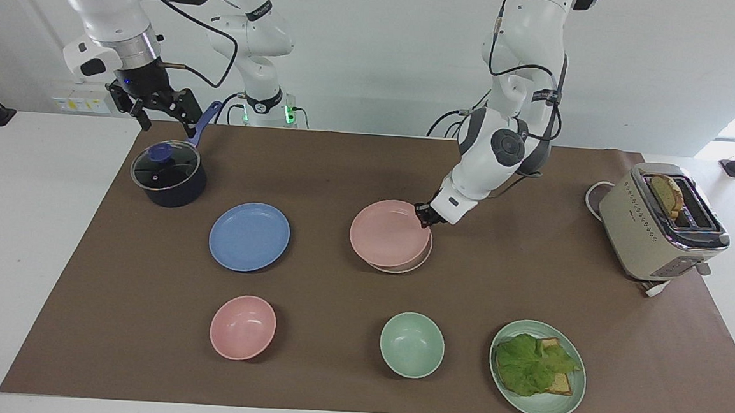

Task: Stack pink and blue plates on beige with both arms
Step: 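Move the pink plate onto the beige plate with the left gripper and release, then retract the left gripper while the right gripper reaches the blue plate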

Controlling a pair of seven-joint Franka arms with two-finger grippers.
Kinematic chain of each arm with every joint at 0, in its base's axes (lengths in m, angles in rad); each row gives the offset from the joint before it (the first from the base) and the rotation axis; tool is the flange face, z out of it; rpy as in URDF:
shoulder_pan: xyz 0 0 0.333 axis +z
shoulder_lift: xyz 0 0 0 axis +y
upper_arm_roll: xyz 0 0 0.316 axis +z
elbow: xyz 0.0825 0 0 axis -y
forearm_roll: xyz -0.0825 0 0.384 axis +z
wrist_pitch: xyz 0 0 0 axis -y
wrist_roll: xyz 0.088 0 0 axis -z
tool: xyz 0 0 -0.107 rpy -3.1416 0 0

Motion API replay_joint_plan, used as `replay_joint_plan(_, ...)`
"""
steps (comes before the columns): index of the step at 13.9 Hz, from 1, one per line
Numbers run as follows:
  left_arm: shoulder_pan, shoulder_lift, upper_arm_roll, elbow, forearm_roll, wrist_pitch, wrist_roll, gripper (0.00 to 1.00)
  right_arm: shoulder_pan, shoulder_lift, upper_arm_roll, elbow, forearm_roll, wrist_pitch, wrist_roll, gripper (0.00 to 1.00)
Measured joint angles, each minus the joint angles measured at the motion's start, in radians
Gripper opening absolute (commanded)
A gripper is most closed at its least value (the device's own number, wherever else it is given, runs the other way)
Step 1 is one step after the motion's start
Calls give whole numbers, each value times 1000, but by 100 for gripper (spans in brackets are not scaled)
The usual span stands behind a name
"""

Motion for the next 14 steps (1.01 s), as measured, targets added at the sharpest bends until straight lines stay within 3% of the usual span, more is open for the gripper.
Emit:
replay_joint_plan(1,0,0,1,0,0,0,0,100,0,0,0,0,0,0,0,100)
replay_joint_plan(9,9,-10,21,20,13,-17,3,100,-1,2,0,-35,0,30,0,100)
replay_joint_plan(14,174,-58,40,187,158,-253,161,100,0,81,2,-158,0,221,-8,100)
